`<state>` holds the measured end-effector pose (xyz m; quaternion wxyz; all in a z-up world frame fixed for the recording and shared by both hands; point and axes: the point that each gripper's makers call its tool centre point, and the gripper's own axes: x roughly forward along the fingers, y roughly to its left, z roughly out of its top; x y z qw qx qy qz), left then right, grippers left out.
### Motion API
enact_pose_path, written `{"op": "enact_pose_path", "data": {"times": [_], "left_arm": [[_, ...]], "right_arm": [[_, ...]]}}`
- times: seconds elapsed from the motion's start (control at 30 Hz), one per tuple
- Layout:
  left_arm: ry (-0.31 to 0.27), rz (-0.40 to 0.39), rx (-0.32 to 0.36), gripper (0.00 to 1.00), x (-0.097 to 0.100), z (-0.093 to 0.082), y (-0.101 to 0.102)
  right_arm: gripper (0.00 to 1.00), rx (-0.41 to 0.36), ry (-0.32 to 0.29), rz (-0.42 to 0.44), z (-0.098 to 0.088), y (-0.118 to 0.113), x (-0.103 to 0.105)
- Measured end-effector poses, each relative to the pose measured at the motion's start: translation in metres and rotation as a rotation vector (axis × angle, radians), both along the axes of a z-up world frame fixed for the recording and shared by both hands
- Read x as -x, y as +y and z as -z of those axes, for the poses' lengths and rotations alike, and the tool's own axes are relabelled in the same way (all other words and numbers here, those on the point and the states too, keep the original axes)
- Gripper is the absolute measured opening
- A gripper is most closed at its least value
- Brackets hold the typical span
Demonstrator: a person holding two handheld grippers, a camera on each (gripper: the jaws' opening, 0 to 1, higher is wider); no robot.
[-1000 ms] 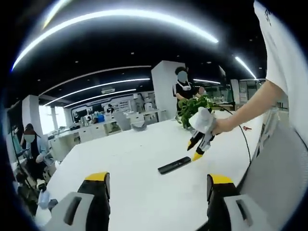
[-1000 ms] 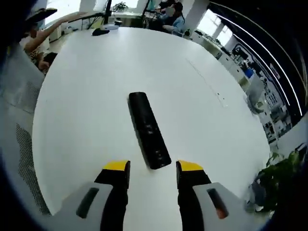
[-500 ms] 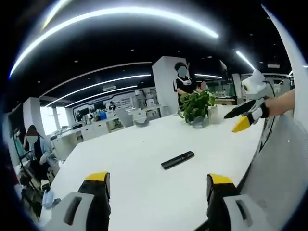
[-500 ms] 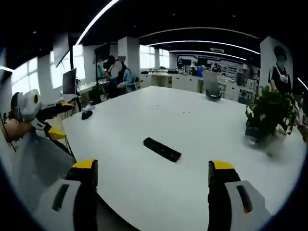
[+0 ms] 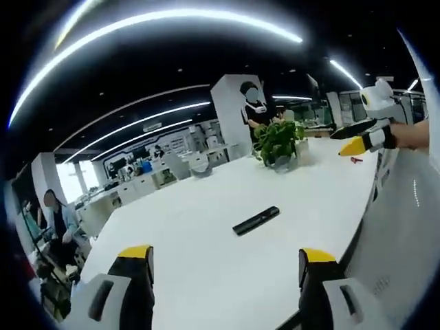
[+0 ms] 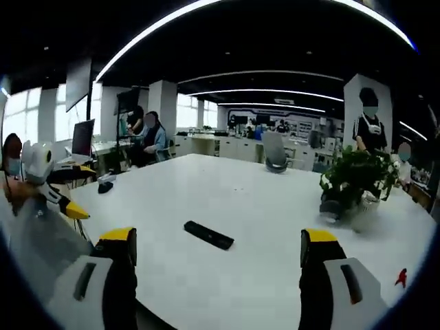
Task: Press the specified remote control buttons in sequence, fully releasing each button before pressing the next.
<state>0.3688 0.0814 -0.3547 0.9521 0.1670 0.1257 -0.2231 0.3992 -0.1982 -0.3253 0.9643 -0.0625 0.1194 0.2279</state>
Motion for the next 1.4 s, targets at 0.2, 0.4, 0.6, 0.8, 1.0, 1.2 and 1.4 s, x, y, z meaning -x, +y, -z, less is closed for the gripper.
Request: {"op": "enact_pose_path", "data": {"times": [0.2,0.4,0.6,0.8,1.0,1.2,1.4], "left_arm": [[-0.054,-0.028,0.080,0.94,-0.003,-0.014,0.004],[-0.056,-0.027,0.105,0.95,-0.003,-0.017,0.002],[-0.043,-0.019,0.083,0.94,-0.001,-0.013,0.000],[-0.045,-0.013,0.098,0.94,0.001,-0.013,-0.001],[-0.057,-0.032,0.110,0.94,0.001,-0.016,0.001],[-0.050,-0.065,0.125,0.95,-0.001,-0.015,0.008],[-0.063,-0.041,0.146,0.98,-0.002,-0.017,0.004]], "right_arm": [[1.00,0.057,-0.063,-0.033,-0.005,0.010,0.001],[1.00,-0.014,0.003,0.012,0.002,-0.004,-0.002],[1.00,0.047,-0.011,0.015,0.000,-0.001,0.003],[1.00,0.078,-0.001,0.019,0.001,0.003,0.008],[1.00,0.108,0.031,-0.006,0.009,0.008,0.011],[1.00,0.122,0.056,-0.056,0.014,0.015,0.015],[1.00,0.180,0.128,-0.142,0.032,0.028,0.023]]}}
